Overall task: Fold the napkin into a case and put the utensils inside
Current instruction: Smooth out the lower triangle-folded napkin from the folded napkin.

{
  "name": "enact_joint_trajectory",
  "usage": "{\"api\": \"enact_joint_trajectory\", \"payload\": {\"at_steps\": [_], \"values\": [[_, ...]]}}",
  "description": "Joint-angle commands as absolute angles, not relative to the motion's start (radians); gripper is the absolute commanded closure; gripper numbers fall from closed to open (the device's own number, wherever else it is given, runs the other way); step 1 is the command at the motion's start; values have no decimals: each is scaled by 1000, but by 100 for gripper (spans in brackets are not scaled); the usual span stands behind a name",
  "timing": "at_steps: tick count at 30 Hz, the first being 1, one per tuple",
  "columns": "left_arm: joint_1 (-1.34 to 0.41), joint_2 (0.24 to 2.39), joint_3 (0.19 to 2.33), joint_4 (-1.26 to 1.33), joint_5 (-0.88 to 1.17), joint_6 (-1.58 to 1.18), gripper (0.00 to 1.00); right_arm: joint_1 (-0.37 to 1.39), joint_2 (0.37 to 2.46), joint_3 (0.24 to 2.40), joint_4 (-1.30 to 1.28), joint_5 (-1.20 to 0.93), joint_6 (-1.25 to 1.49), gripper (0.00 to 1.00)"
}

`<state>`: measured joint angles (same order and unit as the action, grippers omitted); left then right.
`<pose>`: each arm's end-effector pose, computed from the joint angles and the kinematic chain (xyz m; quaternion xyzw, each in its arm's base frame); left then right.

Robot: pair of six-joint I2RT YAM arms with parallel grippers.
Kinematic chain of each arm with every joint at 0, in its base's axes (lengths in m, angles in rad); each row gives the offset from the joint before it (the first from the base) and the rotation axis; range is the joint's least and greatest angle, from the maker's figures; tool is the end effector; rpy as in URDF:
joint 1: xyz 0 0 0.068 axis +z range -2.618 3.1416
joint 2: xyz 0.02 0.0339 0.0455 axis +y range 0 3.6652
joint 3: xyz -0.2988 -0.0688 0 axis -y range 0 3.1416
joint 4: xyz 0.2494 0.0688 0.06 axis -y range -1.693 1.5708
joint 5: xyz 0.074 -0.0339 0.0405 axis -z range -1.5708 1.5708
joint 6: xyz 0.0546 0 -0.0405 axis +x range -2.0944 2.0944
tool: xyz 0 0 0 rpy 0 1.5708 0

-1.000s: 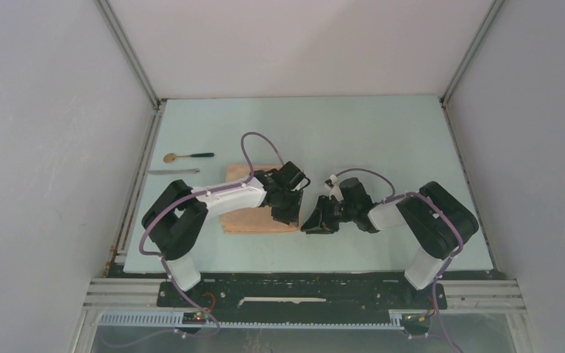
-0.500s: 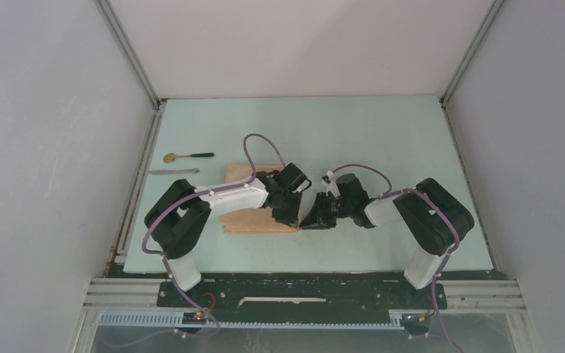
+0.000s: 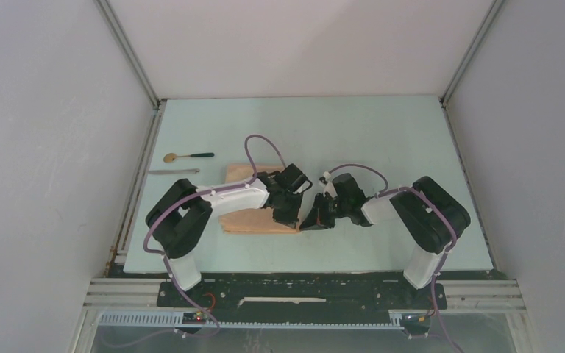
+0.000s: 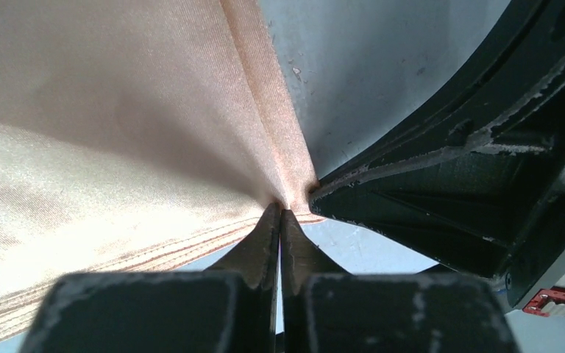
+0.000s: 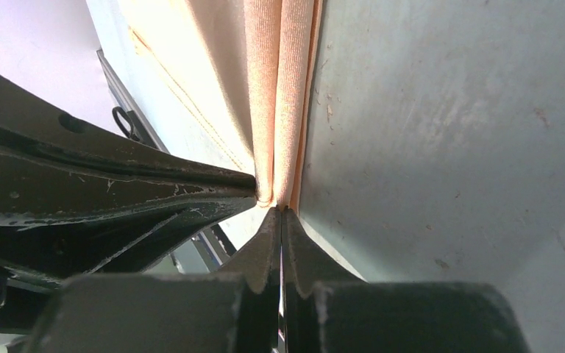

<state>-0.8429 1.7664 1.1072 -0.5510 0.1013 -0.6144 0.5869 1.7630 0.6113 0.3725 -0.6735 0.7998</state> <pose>0.2336 -0.2704 0.1812 0.1210 0.9751 -0.1564 0.1004 0.2446 0.2036 0.1214 -0.0341 0.8795 0.4671 0.0850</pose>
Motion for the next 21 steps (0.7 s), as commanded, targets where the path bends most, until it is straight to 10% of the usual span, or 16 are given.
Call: {"api": "enact_joint_trajectory", "payload": {"at_steps": [1, 9, 21], "values": [[-855, 1762, 1119, -544, 104, -621, 99, 597, 1770, 635, 370, -667, 775, 100], [-885, 1767, 1130, -589, 41, -610, 69, 597, 1770, 635, 371, -669, 773, 100], [-885, 1804, 1159, -579, 25, -612, 86, 601, 1770, 635, 370, -672, 767, 100]]}}
